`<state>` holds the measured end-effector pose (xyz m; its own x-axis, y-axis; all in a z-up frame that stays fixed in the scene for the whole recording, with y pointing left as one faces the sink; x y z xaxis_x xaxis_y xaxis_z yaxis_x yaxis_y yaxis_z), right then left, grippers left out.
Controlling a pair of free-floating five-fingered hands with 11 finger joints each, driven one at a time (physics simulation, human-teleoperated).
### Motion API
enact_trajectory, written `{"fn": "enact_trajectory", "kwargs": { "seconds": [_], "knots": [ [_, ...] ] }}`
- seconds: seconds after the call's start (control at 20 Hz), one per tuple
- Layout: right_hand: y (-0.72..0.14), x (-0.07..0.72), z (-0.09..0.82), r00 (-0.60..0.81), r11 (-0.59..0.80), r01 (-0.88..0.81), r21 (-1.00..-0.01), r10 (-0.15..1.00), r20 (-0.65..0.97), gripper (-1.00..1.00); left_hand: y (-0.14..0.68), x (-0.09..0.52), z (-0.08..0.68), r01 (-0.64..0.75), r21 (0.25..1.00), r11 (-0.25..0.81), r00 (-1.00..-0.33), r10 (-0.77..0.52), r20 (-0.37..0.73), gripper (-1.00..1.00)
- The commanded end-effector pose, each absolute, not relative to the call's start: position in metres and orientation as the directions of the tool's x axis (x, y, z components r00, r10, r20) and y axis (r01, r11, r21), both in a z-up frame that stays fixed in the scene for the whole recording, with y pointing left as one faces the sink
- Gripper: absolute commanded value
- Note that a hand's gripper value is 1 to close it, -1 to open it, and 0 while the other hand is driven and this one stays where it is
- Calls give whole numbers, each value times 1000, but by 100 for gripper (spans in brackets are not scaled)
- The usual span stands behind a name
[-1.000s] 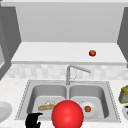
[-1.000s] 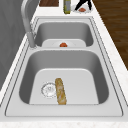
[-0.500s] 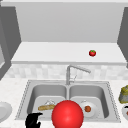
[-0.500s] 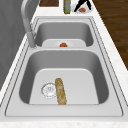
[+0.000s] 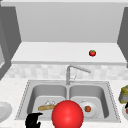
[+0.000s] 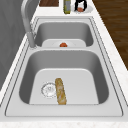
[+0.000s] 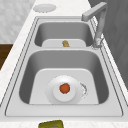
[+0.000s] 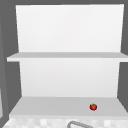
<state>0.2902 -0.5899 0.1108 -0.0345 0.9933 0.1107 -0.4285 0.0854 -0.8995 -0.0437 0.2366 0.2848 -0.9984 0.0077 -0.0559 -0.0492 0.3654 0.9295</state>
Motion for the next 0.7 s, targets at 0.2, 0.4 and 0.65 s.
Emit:
{"fn": "enact_trajectory", "kwargs": {
  "seconds": [0.2, 0.4, 0.65],
  "knots": [
    [-592, 283, 100, -8, 114, -384, -916, 992, 126, 100, 237, -44, 285, -49, 930, 365, -998, 8, -56, 0],
    [-592, 282, 106, -9, 130, -357, -925, 990, 142, 100, 237, -44, 285, -49, 930, 365, -998, 8, -56, 0],
    [-589, 281, 125, 9, 195, -315, -929, 979, 203, 100, 237, -44, 285, -49, 930, 365, -998, 8, -56, 0]
  ]
}}
